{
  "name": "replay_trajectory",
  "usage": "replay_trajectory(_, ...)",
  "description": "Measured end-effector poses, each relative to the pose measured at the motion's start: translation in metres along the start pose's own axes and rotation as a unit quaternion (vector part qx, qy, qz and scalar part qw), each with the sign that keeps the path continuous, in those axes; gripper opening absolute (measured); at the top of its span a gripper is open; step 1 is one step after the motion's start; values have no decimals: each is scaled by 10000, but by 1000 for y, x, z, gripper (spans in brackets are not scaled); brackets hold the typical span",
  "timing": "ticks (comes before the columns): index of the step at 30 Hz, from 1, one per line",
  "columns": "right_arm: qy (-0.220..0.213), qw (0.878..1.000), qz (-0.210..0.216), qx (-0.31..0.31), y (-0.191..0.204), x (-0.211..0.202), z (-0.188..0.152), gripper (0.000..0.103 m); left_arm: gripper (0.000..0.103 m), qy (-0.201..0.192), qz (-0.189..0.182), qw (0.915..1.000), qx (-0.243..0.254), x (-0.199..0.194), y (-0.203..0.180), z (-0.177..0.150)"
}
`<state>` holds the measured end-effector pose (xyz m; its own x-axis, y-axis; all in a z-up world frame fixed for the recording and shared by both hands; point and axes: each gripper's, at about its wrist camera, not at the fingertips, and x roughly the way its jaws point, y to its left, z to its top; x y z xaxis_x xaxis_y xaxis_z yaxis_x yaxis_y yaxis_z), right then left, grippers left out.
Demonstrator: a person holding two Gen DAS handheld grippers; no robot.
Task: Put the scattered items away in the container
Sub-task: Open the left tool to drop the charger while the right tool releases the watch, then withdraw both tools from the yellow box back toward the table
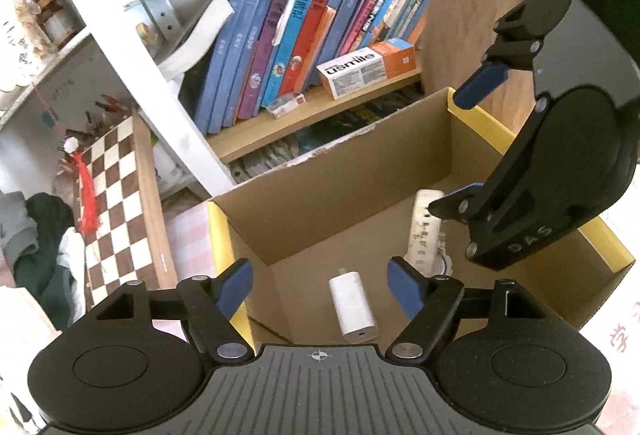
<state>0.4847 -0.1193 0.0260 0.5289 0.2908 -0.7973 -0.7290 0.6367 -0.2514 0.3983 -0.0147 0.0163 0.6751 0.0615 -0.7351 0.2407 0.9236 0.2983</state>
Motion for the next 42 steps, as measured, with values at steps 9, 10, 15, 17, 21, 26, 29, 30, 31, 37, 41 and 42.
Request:
replay_trajectory(9, -196, 9996, 150, 110, 1, -19, -3, 83, 77, -249, 103, 9992, -286, -22, 8, -6)
replay_trajectory(10, -237, 9994, 194, 127, 2, -22, -3, 83, 77, -261, 116, 9992, -289, -24, 7, -7)
replay_trajectory(15, -336, 9992, 204, 69, 7, -28, -9, 83, 77, -346, 101, 9987, -370, -33, 6, -14)
replay_trajectory(17, -328, 9992, 206, 108, 8, -30, -12, 83, 77, -405, 104, 9982, -427, -38, 7, -17)
replay_trajectory(21, -443, 9984, 243, 253, 13, -44, -18, 83, 77, -564, 67, 9971, -503, -51, 7, -23)
replay_trajectory(26, -632, 9974, 155, 314, 23, -66, -19, 83, 77, -736, -3, 9961, -482, -64, 5, -30)
replay_trajectory(29, -778, 9964, 80, 341, 31, -83, -21, 83, 77, -899, -35, 9946, -514, -77, 6, -35)
replay_trajectory(30, -818, 9959, 75, 367, 34, -88, -22, 83, 77, -961, -51, 9940, -520, -83, 7, -38)
replay_trajectory(31, -858, 9955, 65, 397, 37, -93, -23, 83, 77, -1023, -67, 9933, -525, -89, 8, -40)
replay_trajectory(37, -1137, 9917, 7, 607, 60, -125, -28, 83, 78, -1348, -55, 9894, -534, -124, 15, -60)
replay_trajectory(41, -1328, 9884, -14, 739, 78, -147, -35, 83, 78, -1483, -69, 9872, -577, -145, 17, -76)
replay_trajectory(42, -1374, 9876, -24, 764, 83, -153, -37, 83, 78, -1513, -82, 9868, -576, -150, 17, -81)
